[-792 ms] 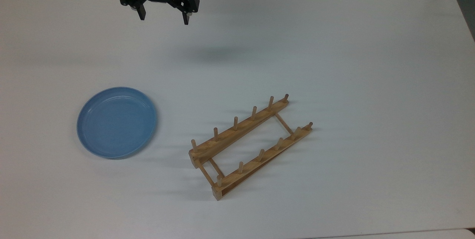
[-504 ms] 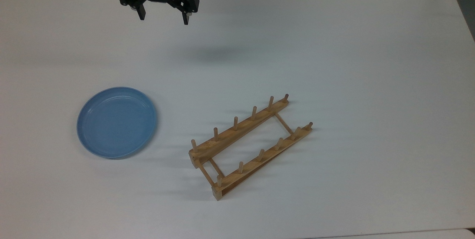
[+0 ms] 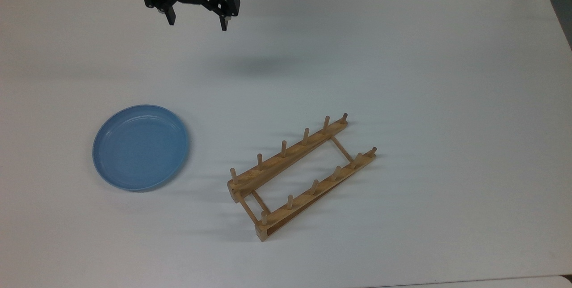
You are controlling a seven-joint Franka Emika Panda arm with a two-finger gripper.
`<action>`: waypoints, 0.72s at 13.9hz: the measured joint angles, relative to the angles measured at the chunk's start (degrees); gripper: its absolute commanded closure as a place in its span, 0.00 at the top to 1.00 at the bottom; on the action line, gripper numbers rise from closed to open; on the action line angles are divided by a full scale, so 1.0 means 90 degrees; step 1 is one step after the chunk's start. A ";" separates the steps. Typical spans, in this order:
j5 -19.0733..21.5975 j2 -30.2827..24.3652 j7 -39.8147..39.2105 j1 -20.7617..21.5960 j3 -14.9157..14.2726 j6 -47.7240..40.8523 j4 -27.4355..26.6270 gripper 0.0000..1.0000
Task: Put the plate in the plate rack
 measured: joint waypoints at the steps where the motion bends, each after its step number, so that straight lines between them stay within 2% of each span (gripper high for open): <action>1: 0.0000 0.0002 0.0000 0.0000 0.0000 0.0000 0.0000 1.00; 5: 0.0021 0.0074 -0.0001 -0.0047 -0.0002 0.0209 0.0004 1.00; 10: 0.0391 0.0477 -0.0015 -0.0489 -0.0026 0.0728 0.0146 1.00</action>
